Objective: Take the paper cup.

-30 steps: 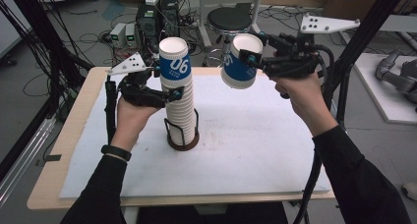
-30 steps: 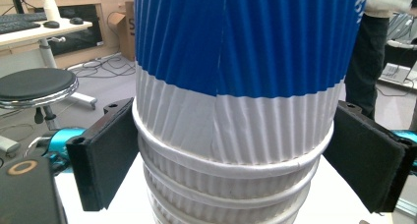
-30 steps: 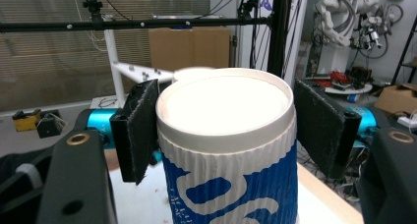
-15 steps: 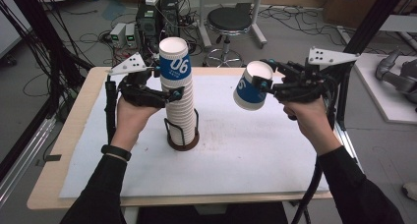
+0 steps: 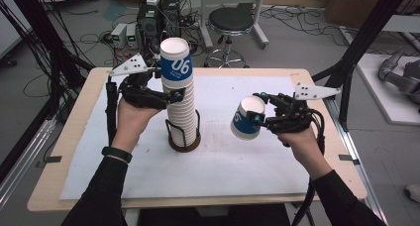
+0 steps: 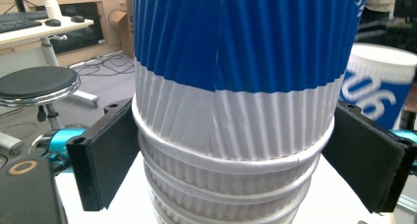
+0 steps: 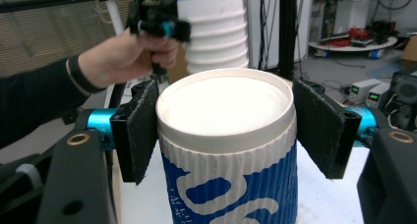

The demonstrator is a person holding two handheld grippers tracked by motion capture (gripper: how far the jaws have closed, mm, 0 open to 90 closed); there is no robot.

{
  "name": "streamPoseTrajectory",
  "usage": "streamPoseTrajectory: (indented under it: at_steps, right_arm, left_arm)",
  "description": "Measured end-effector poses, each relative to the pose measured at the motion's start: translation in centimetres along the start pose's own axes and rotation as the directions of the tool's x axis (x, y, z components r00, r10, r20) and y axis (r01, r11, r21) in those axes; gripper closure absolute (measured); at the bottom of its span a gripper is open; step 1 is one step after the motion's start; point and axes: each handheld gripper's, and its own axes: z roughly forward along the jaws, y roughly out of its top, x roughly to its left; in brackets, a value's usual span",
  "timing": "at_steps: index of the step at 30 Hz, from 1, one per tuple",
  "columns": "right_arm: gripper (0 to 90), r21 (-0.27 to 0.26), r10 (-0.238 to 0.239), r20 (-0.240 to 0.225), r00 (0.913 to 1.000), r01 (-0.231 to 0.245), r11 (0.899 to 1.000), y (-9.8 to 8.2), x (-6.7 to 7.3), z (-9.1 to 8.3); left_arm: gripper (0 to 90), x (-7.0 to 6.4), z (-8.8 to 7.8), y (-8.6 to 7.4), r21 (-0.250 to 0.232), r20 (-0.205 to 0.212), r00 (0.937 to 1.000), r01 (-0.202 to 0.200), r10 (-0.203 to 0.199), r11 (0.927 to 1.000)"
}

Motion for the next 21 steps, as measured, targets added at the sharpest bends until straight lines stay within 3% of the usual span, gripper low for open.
streamPoseTrajectory:
  at_steps: [12, 21]
  right_arm:
    - [30.3, 0.027, 0.030, -0.032, 0.9991, -0.029, 0.999, -4.3, 0.5, 1.2]
    - [30.3, 0.017, 0.053, -0.025, 0.9983, -0.052, 0.998, -5.7, 0.3, 1.2]
  left_arm:
    - [10.8, 0.0, 0.0, -0.1, -0.005, -0.002, 1.0000, 0.006, -0.006, 1.0000]
    - [10.5, 0.0, 0.0, -0.2, -0.012, 0.001, 0.9999, 0.013, -0.013, 0.9998]
